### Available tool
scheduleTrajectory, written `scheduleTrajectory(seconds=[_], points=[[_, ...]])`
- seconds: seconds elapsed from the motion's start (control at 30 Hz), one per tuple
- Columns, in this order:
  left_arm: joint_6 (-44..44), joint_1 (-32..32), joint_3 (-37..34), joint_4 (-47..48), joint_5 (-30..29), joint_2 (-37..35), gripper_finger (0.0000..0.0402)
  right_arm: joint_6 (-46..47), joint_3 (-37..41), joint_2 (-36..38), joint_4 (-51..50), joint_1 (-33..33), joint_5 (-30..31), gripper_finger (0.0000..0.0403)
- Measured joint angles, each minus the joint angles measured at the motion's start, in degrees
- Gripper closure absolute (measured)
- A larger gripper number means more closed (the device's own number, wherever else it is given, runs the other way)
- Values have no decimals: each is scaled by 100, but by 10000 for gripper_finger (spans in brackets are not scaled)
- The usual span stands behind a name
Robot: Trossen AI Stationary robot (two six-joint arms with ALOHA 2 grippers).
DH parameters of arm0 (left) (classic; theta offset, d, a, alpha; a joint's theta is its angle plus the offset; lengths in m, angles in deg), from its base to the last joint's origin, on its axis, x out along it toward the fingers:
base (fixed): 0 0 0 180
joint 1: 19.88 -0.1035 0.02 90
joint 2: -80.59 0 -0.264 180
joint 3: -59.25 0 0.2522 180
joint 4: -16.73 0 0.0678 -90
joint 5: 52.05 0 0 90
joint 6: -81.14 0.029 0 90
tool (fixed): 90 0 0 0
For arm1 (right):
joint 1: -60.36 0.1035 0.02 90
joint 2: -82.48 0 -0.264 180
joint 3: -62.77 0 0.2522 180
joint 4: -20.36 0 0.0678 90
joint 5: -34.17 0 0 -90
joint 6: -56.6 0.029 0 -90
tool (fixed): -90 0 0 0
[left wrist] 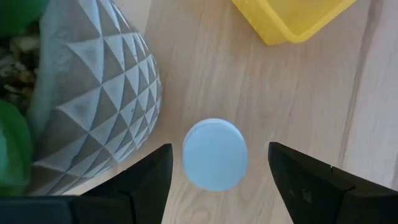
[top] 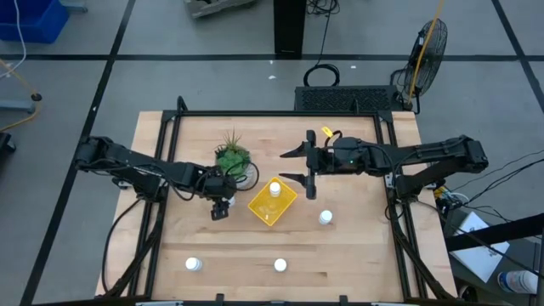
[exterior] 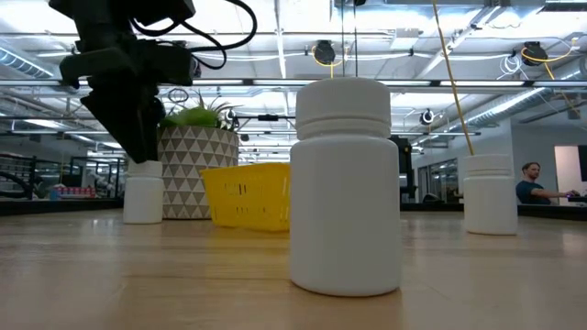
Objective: Pick and place pill bottles into a basket
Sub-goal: Put the white pill bottle into the yellow basket
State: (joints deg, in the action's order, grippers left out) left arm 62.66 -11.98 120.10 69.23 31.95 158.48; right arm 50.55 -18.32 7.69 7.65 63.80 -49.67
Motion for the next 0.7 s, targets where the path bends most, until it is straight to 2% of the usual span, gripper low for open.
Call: scheduleTrajectory(seconds=[0.7], points=[[-70, 4, -2, -90, 64, 52, 130, 42, 0, -2, 2, 2, 0, 165]])
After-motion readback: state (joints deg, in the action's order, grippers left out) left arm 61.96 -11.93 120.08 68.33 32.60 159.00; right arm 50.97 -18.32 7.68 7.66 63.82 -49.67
